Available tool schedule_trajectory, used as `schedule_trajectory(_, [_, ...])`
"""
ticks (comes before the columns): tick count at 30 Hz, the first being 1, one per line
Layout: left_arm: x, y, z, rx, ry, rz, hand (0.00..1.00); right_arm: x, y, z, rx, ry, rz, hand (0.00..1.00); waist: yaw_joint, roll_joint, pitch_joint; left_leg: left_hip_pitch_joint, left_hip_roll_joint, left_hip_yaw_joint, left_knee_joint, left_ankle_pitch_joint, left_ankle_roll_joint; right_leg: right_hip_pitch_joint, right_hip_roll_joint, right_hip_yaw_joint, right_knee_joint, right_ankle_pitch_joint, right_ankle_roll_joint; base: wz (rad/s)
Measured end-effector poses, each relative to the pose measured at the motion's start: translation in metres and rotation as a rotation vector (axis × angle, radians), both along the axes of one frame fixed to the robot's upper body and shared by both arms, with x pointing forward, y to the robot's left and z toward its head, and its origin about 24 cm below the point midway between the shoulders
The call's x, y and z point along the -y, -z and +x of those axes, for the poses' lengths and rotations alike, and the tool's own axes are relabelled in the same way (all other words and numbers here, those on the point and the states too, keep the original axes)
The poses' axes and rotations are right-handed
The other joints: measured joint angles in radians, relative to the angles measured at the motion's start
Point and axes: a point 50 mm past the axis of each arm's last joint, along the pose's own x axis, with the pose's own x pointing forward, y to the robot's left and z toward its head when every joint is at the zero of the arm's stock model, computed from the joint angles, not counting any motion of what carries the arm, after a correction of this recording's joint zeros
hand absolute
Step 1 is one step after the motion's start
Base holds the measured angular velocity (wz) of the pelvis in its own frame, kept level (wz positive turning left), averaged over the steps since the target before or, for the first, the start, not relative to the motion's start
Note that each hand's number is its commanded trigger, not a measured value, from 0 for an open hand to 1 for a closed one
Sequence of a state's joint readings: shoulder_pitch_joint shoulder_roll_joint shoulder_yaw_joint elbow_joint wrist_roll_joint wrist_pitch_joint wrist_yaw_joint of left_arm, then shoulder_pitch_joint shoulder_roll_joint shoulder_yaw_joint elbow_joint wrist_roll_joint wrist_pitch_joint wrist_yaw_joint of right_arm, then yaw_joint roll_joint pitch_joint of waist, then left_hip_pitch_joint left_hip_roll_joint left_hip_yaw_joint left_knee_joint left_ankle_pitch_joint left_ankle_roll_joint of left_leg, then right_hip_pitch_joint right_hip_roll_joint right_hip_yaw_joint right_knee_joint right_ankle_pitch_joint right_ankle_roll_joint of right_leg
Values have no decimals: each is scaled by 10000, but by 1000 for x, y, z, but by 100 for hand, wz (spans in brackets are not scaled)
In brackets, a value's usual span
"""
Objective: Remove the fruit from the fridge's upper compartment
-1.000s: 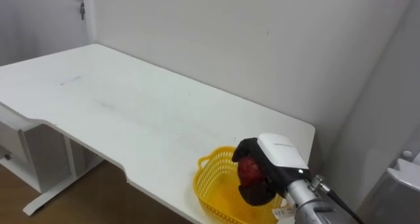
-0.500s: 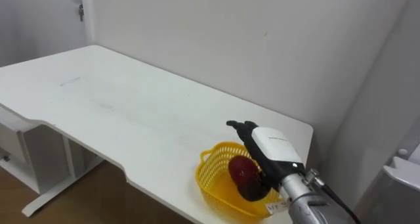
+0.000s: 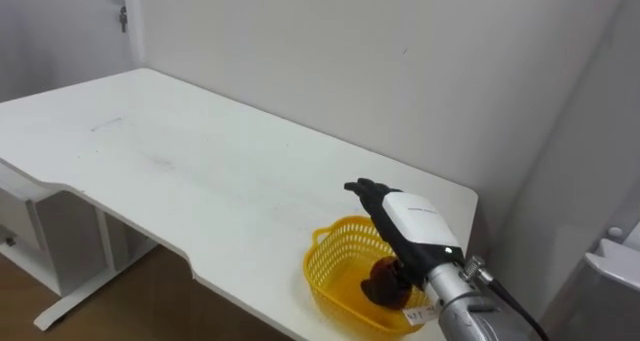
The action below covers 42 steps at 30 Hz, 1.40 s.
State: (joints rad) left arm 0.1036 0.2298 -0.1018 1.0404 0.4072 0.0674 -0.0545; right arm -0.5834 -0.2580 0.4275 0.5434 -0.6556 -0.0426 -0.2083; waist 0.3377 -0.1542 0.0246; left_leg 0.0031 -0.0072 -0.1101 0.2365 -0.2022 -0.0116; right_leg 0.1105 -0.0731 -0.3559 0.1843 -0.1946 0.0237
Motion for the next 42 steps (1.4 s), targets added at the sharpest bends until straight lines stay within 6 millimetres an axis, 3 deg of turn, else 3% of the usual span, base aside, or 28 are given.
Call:
schedule_trajectory(5, [0, 0, 0, 8, -9, 29, 0, -1, -2, 0, 89, -46, 45, 0, -28, 14, -3, -6, 8, 45, 13, 0, 0, -22, 1, 45, 7, 0, 0, -2])
schedule_trajectory(9, [0, 0, 0, 21, -11, 29, 0, -7, -21, -1, 818, -317, 411, 0, -71, 108, -18, -119, 9, 100, 55, 0, 0, -115, 0, 69, 6, 3, -1, -3])
schedule_trajectory(13, [3, 1, 0, 7, -28, -48, 0, -15, -41, -5, 1607, -749, 1106, 0, -170, 383, -40, -82, 13, 213, 54, -1, 1, -131, 0, 291, 3, 4, -1, -7])
schedule_trajectory(17, [4, 2, -3, -35, -54, -82, 0, -26, -63, -13, 2583, -1416, 1464, 0, -466, 569, -41, 14, 41, 357, 18, 3, 6, -124, 20, 478, 12, 4, -1, -10])
schedule_trajectory(22, [7, 3, -5, 42, -129, -203, 0, -26, -84, -27, 3628, -1848, 2690, 0, -845, 656, -46, 192, 95, 554, -39, 2, 4, -62, 47, 599, 19, 13, -13, -13])
schedule_trajectory(24, [7, 3, -8, 118, -141, -143, 0, -25, -87, -35, 4007, -1926, 3172, 0, -971, 726, -94, 266, 108, 613, -99, 2, 4, -53, 54, 680, 24, 13, -13, -10])
schedule_trajectory(28, [6, 3, -11, 237, -225, 102, 0, -14, -96, -47, 4982, -1738, 3919, 0, -1373, 858, -135, 339, 124, 790, -132, 2, 5, -59, 54, 817, 33, 21, -16, -11])
schedule_trajectory(34, [4, 3, -18, 291, -429, 134, 0, 22, -114, -60, 6963, -400, 4774, 0, -1908, 993, -230, 583, 170, 1064, -319, 2, 6, -53, 77, 1100, 58, 38, -13, -15])
schedule_trajectory(38, [5, 3, -21, 424, -548, 188, 0, 45, -127, -71, 8426, 433, 5338, 0, -2396, 1000, -233, 714, 201, 1215, -380, 1, 6, -9, 112, 1262, 28, 41, -13, -9])
schedule_trajectory(42, [3, 5, -34, 245, -1162, 208, 0, 65, -121, -78, 8768, 1425, 5571, 0, -2819, 1005, -228, 920, 206, 1332, -426, 1, 6, 125, 114, 1330, 10, 41, -12, -11])
